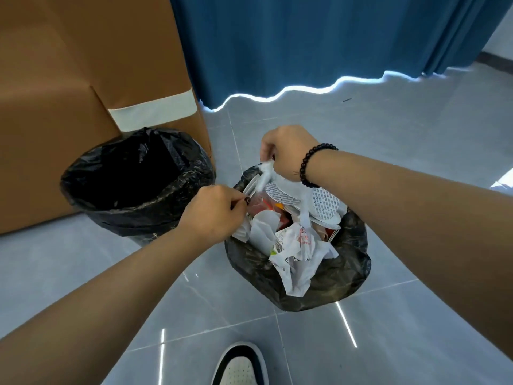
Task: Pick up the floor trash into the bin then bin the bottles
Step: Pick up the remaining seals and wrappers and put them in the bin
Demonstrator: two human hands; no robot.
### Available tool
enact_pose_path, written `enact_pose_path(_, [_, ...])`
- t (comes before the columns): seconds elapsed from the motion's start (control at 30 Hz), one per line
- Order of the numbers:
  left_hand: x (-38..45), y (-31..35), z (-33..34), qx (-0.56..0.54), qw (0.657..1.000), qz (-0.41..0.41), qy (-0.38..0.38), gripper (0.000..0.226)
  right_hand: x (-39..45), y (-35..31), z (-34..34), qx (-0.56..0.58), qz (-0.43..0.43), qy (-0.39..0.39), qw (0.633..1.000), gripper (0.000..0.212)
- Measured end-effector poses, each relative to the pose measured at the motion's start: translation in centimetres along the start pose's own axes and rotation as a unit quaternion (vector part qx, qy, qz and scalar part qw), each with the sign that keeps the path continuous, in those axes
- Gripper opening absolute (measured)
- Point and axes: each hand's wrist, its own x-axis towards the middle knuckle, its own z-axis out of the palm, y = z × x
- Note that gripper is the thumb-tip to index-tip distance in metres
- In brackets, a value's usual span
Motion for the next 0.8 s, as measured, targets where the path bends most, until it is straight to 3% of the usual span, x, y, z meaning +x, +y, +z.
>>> enact_pose_path(0.1, [-0.6,0.1,-0.6,-0.054,0.998,-0.030,0.034,0.017,0.1,0.4,0.7,-0.081,-0.019,-0.056,0.995,0.035])
enact_pose_path(0.2, [-1.2,0.8,-0.9,-0.110,0.990,-0.061,0.071,0.014,-0.3,1.4,0.7,-0.082,-0.039,-0.025,0.996,0.033])
enact_pose_path(0.4, [-3.1,2.6,-0.6,-0.129,0.984,-0.034,0.117,0.013,-5.1,5.1,-0.6,0.118,-0.024,0.173,0.978,0.020])
enact_pose_path(0.53, [-4.8,2.5,0.3,-0.134,0.979,-0.031,0.148,0.019,-12.5,8.4,0.6,0.130,0.001,0.312,0.941,0.022])
enact_pose_path(0.63, [-5.8,1.5,2.3,-0.110,0.988,-0.043,0.099,0.039,-17.6,11.3,1.6,0.111,0.028,0.379,0.918,0.028])
enact_pose_path(0.73, [-6.3,0.2,4.1,-0.096,0.992,-0.074,0.040,0.059,-22.2,13.5,3.3,0.108,0.042,0.369,0.922,0.030])
enact_pose_path(0.8, [-6.4,0.0,4.9,-0.118,0.988,-0.092,0.036,0.069,-25.5,14.7,5.6,0.087,0.009,0.315,0.945,0.030])
